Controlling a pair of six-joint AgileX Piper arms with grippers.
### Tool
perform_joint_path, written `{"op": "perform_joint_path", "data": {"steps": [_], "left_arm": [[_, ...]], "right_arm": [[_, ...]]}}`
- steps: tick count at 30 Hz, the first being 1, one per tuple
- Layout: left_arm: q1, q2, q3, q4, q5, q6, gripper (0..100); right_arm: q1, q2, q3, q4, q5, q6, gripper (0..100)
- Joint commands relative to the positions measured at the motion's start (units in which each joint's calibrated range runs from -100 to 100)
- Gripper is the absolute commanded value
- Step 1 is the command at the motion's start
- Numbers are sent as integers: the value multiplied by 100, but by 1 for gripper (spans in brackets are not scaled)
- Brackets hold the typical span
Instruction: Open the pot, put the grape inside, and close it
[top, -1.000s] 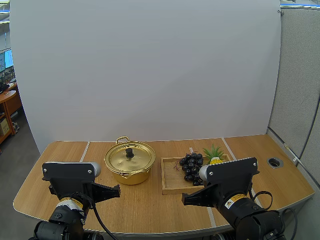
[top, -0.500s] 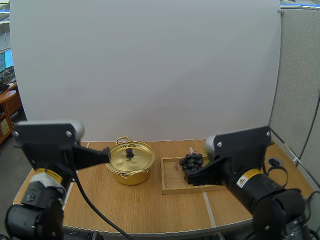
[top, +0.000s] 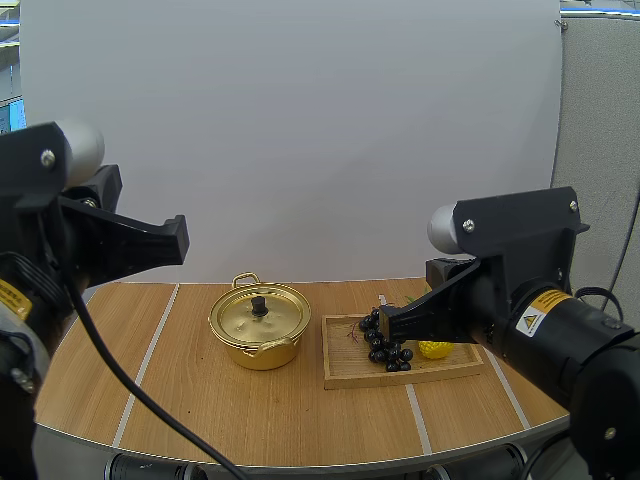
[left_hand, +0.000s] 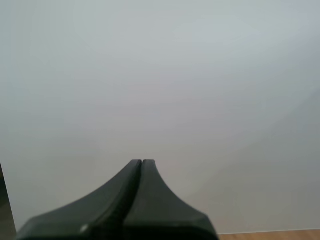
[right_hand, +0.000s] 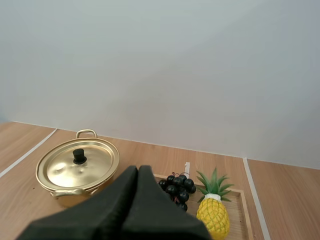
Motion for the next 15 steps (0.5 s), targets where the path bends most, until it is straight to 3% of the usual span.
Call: {"op": "perform_joint_path", "data": {"steps": [1,7,15], "left_arm": [[-17,106,-270,39,556,116,0],[-17,1288,-637,-84,1162,294,0],[-17,3013,-1165,-1238,1495,1489,0]], "right_arm": [[-20,-11,-312,19,320,100,0],[-20,578,-835,-4,1039,229,0],[-20,2116,-1604,-63,1788,345,0]]}}
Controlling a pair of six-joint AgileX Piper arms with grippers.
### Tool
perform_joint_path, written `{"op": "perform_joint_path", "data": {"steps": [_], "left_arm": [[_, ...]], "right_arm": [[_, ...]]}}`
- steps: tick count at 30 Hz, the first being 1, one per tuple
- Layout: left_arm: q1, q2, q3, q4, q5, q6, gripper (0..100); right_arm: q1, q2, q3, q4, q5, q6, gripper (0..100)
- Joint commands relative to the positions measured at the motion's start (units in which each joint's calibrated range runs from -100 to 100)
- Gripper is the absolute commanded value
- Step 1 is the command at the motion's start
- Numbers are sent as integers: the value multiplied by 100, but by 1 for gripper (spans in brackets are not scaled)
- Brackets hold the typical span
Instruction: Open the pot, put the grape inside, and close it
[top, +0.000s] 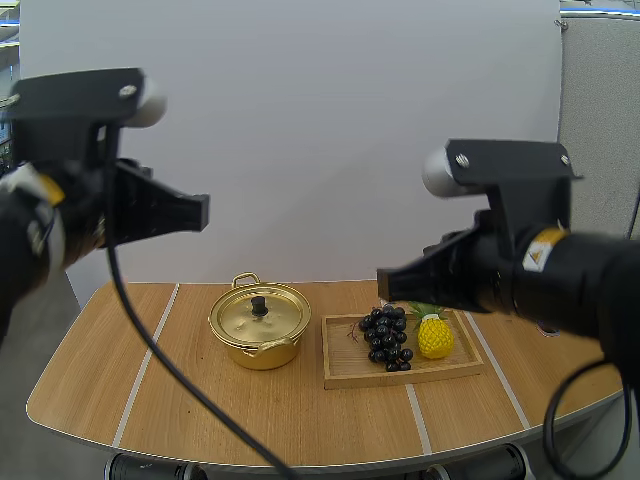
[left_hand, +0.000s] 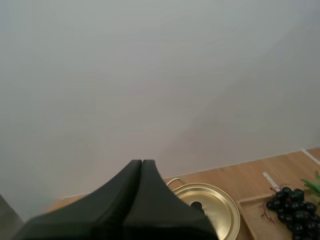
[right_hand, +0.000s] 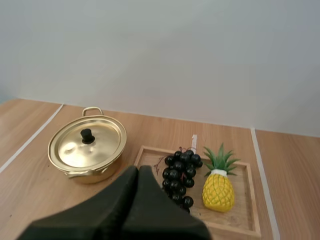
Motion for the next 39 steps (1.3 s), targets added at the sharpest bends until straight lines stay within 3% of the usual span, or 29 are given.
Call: {"op": "perform_joint_path", "data": {"steps": [1,9,13,15,17,20,21,23,25,29,39], "left_arm": [[-17,888,-303,-713,271,612,0],[-17,2467,-598,-923,391,929,0],[-17,3127,-602,-974,391,1031,8],[-17,3399,-602,-977,391,1031,17],[-17,3609,-602,-987,373,1031,32],[-17,3818,-602,-1012,334,1035,65],[-17,3881,-602,-1012,281,1058,80],[-17,3948,-602,-1026,240,1227,100],[-17,3977,-602,-1065,240,1406,100],[-17,3977,-602,-1262,255,1805,100],[-17,3977,-602,-1570,186,2573,100]], "right_arm": [[-20,920,-454,-51,332,166,0],[-20,2350,-780,-174,485,178,0],[-20,2875,-780,-174,639,178,0],[-20,3087,-780,-239,715,178,0],[-20,3257,-780,-279,776,178,0],[-20,3434,-780,-306,900,178,0],[-20,3461,-780,-306,938,178,0],[-20,3504,-780,-306,938,178,16],[-20,3504,-780,-306,938,178,37],[-20,3491,-780,-390,749,178,100],[-20,3491,-780,-433,765,286,100]]}}
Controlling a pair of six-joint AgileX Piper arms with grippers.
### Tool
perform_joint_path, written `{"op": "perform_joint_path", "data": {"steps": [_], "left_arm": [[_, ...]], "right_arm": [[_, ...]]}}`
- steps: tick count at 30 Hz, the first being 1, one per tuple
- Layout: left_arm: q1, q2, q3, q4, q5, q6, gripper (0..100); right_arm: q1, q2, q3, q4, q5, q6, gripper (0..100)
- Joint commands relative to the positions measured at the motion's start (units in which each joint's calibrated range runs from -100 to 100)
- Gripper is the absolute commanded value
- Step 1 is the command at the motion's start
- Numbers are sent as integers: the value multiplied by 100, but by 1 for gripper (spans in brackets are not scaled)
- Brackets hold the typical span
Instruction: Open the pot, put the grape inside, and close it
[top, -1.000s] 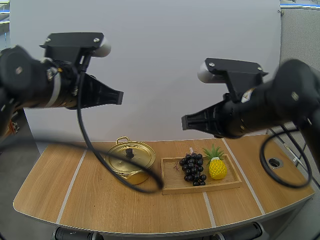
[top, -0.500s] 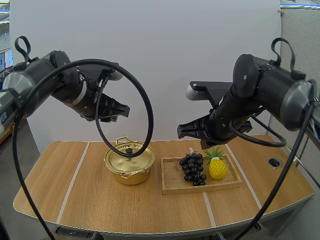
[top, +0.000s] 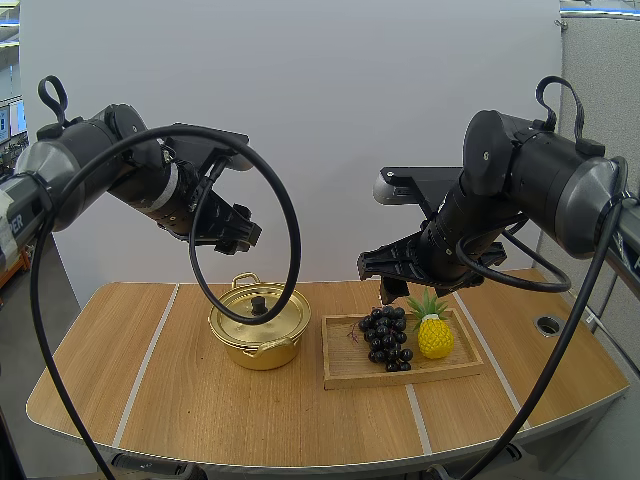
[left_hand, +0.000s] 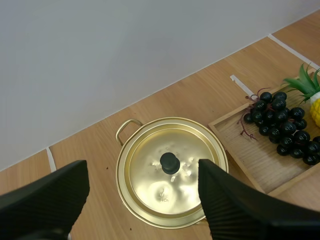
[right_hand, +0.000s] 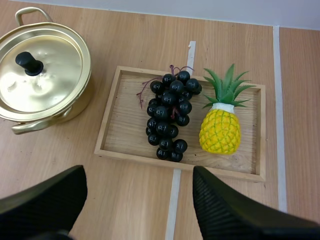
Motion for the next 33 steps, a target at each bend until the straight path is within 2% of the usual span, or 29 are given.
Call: {"op": "perform_joint_path", "data": {"steps": [1,3,7,16,21,33], "left_arm": [[-17,17,-61,-570,-180,695,100],[-17,109,-130,-899,-113,945,100],[-68,549,-456,-918,182,973,100],[-353,2151,-1638,-371,1064,805,100],[-517,2808,-1832,42,1162,634,100],[-527,3760,-1832,557,1127,531,100]], "right_arm": [[-20,-31,-53,-22,-83,63,100],[-20,-31,-53,-22,-98,65,100],[-20,-31,-53,-22,-98,65,100],[-20,-31,-53,-22,-98,65,100],[-20,-31,-53,-22,-98,65,100],[-20,-31,-53,-22,-98,65,100]]}}
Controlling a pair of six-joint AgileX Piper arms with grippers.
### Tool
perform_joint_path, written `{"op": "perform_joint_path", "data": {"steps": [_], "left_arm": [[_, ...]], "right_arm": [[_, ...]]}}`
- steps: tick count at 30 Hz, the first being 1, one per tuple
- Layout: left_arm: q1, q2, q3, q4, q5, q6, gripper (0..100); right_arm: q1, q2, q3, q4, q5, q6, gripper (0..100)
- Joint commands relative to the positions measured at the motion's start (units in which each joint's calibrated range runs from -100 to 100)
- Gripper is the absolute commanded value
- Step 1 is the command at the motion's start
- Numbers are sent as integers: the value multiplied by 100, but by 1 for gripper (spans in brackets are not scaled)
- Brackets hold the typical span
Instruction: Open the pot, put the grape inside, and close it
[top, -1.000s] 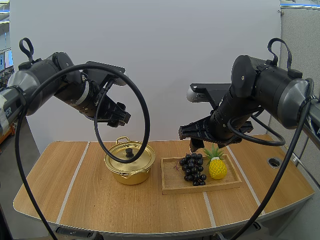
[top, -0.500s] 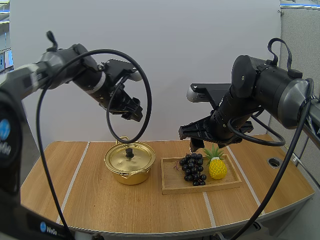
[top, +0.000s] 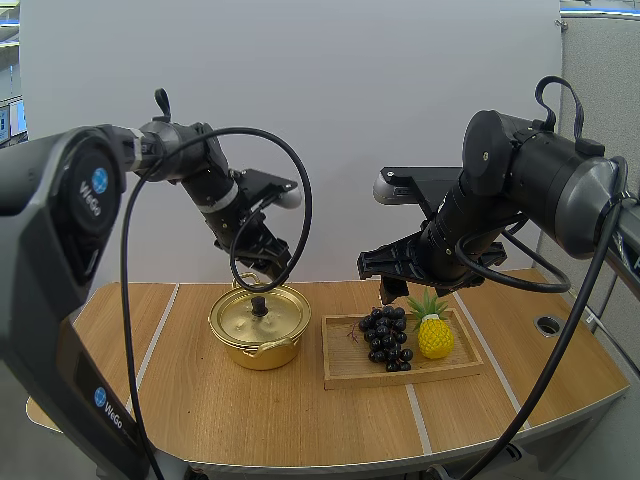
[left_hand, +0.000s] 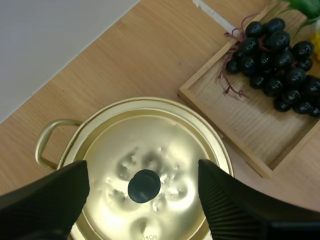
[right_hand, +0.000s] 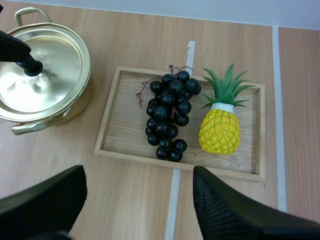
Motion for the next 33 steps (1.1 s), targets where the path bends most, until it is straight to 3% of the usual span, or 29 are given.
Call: {"op": "perform_joint_path", "data": {"steps": [1,30,33], "left_arm": [[-17,139,-73,160,31,-80,100],[-17,988,-73,218,232,-199,100],[-17,988,-73,218,253,-199,61]], "right_arm": [[-20,-31,-53,-8,-98,44,100],[-20,-31,-53,-8,-136,44,100],[-20,-31,-53,-8,-136,44,100]]}}
